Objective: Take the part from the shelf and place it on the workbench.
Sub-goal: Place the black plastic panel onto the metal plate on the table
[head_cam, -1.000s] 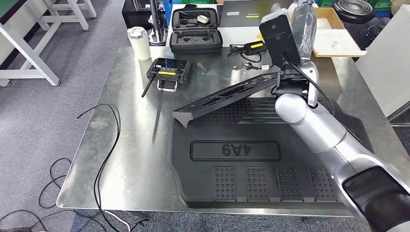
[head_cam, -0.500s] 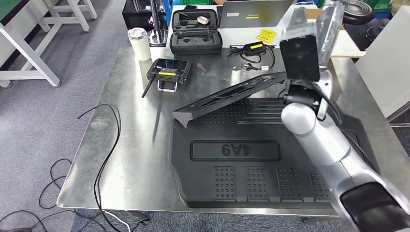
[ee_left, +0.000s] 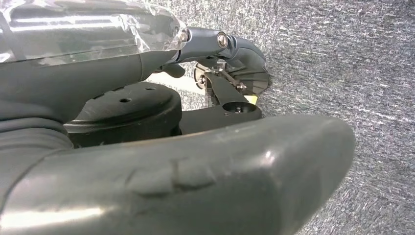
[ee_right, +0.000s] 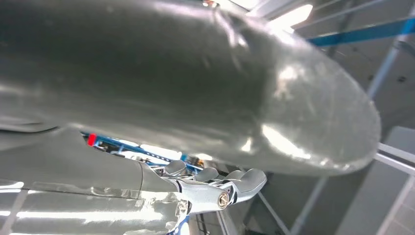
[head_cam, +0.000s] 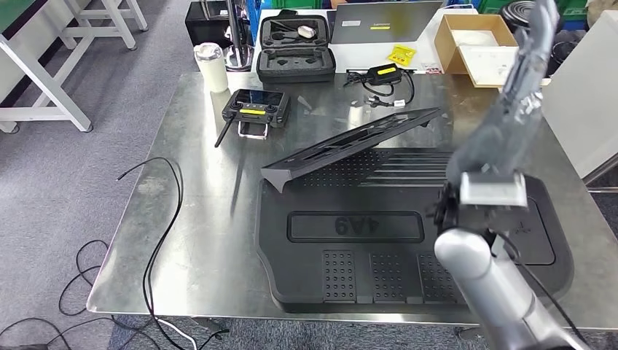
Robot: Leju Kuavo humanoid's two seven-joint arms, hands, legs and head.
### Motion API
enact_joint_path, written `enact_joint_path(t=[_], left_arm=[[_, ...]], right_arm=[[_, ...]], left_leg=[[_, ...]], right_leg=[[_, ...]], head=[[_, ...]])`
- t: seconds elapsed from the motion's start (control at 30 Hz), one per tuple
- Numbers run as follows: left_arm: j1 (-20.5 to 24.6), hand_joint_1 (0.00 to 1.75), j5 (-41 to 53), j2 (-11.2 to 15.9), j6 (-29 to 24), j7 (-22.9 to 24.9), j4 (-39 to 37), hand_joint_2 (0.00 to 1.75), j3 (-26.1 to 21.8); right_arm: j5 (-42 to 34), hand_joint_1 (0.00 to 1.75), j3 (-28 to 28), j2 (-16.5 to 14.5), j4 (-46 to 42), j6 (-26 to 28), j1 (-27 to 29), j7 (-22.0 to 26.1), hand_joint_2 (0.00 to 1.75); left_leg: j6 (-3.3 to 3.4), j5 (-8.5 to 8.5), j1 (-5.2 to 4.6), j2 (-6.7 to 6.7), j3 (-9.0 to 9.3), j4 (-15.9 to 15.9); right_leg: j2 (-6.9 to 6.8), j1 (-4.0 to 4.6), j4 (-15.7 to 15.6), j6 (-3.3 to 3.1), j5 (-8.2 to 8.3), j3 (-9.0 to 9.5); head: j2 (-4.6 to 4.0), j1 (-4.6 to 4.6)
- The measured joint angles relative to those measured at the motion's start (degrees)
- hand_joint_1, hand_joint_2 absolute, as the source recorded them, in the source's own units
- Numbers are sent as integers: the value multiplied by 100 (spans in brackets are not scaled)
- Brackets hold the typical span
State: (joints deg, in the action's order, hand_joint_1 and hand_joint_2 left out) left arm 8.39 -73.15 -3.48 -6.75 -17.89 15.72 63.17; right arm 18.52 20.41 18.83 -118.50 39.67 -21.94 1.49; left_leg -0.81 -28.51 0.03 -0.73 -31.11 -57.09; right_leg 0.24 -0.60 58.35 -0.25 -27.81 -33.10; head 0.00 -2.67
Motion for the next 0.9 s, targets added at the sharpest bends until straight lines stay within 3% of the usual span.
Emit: enact_joint_path(t=[0.13, 0.3, 0.57, 0.9], left_arm=[[-51, 0, 37, 0, 19, -16, -2, 0, -2], [-61, 0, 170, 0, 83, 92, -2, 0, -2], [-51, 0, 236, 0, 116, 165, -2, 0, 0], [-39, 0, 243, 0, 142, 173, -2, 0, 0]], right_arm=[[-280, 0, -497, -309, -298, 12, 556, 601, 0], [-1207, 0, -1597, -863, -366, 30, 997, 1566, 0], [-2092, 0, -3219, -1460, -366, 28, 1215, 1819, 0], [-2557, 0, -4530, -1939, -366, 24, 1238, 1811, 0]], left_leg=[[-1, -8, 0, 4, 6, 0], [0, -8, -1, 6, 10, 0], [2, -10, -5, 11, 13, -2], [4, -12, -5, 14, 15, -2]], right_leg=[[0, 0, -1, -2, -4, 3], [1, -1, -1, -4, -6, 7], [4, -6, -2, -4, -5, 7], [4, -5, -2, -4, -6, 7]], head=[[0, 0], [0, -1], [0, -1], [0, 0]])
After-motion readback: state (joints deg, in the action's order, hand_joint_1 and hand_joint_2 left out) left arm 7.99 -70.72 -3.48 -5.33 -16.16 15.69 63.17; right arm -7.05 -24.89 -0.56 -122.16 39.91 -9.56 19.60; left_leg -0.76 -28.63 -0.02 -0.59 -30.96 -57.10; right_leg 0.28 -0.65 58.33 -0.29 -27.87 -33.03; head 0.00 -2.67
